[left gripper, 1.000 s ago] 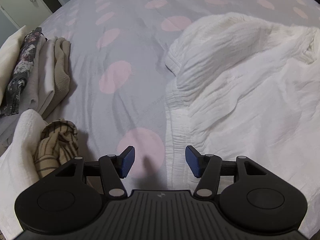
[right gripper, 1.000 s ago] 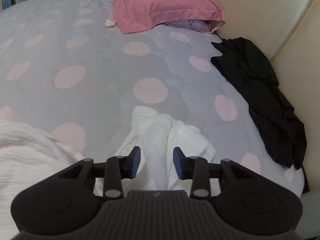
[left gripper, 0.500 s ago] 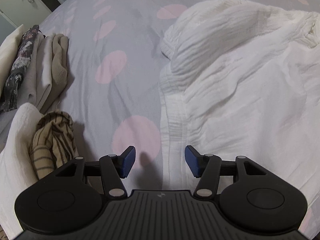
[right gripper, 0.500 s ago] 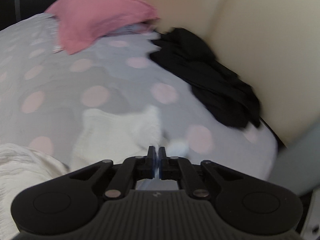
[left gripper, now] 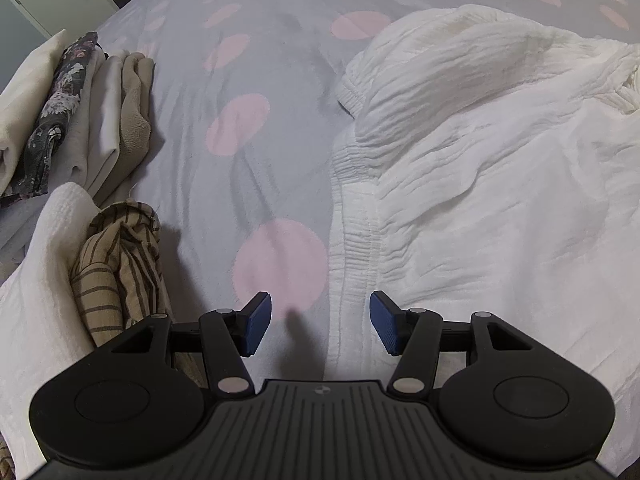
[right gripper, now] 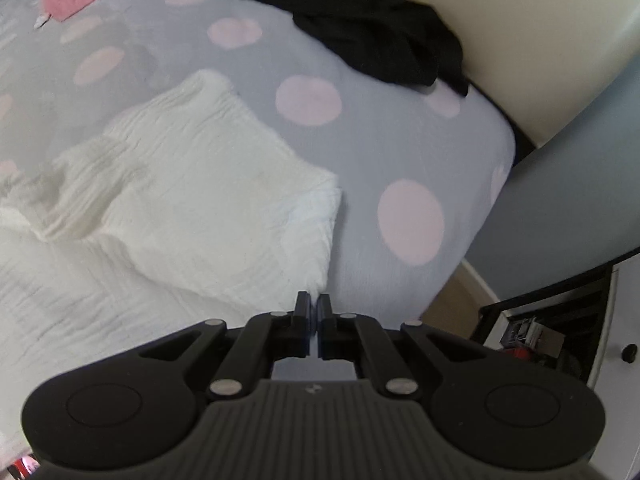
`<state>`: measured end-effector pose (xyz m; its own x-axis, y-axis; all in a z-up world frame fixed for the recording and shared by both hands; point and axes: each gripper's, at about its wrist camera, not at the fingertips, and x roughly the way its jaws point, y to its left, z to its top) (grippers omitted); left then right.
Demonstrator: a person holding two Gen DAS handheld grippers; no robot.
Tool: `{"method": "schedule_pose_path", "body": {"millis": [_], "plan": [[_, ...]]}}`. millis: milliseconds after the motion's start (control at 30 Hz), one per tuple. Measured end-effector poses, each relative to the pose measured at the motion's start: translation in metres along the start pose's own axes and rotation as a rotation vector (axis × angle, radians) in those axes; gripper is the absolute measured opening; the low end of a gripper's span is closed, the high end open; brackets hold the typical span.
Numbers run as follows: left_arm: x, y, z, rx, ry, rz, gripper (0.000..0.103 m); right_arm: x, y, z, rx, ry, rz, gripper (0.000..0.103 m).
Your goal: Fold clothes
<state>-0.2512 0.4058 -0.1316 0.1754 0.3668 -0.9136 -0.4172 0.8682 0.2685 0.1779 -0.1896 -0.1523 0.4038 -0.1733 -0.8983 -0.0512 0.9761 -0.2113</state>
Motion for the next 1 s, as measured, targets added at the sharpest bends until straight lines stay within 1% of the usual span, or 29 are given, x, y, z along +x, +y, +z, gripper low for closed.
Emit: {"method": "schedule_pose_path", "body": {"millis": [100, 133, 200, 233, 267, 300, 367, 400, 500, 633, 767, 867, 1000], "plan": [[0.001, 0.000, 0.000, -0.003, -0.003, 0.000, 0.053, 0.002, 0.001, 0.000, -0.019, 0.002, -0.020, 0.005], [0.001, 0.000, 0.000, -0.006, -0.005, -0.002, 0.053, 0.003, 0.002, 0.000, -0.026, 0.011, -0.039, 0.008], [0.000, 0.001, 0.001, -0.010, -0.015, -0.010, 0.053, 0.004, 0.002, 0.000, -0.040, 0.022, -0.106, 0.011], [-0.002, 0.001, 0.002, -0.011, -0.024, -0.015, 0.053, 0.004, 0.000, 0.000, -0.045, 0.020, -0.142, 0.015], [-0.005, 0.002, 0.003, -0.015, -0.034, -0.021, 0.053, 0.003, -0.003, 0.001, -0.043, 0.010, -0.166, 0.016], [-0.008, 0.003, 0.005, -0.023, -0.048, -0.029, 0.053, 0.001, -0.006, 0.002, -0.033, -0.007, -0.172, 0.016], [-0.015, 0.008, 0.012, -0.043, -0.081, -0.061, 0.053, -0.005, -0.010, 0.007, -0.007, -0.047, -0.161, 0.017], [-0.018, 0.011, 0.016, -0.057, -0.100, -0.078, 0.053, -0.008, -0.010, 0.010, 0.004, -0.068, -0.146, 0.018], [-0.023, 0.018, 0.033, -0.101, -0.148, -0.108, 0.054, -0.018, -0.001, 0.019, 0.017, -0.134, -0.060, 0.029], [-0.020, 0.020, 0.063, -0.119, -0.188, -0.125, 0.054, -0.022, 0.023, 0.038, 0.014, -0.177, 0.046, 0.031], [-0.010, 0.017, 0.096, -0.133, -0.197, -0.131, 0.056, -0.023, 0.041, 0.063, 0.044, -0.213, 0.138, 0.034], [0.002, 0.018, 0.118, -0.177, -0.199, -0.154, 0.056, -0.016, 0.052, 0.082, 0.033, -0.241, 0.166, 0.035], [0.026, 0.018, 0.142, -0.233, -0.184, -0.180, 0.057, -0.002, 0.065, 0.106, 0.023, -0.255, 0.167, 0.037]]}}
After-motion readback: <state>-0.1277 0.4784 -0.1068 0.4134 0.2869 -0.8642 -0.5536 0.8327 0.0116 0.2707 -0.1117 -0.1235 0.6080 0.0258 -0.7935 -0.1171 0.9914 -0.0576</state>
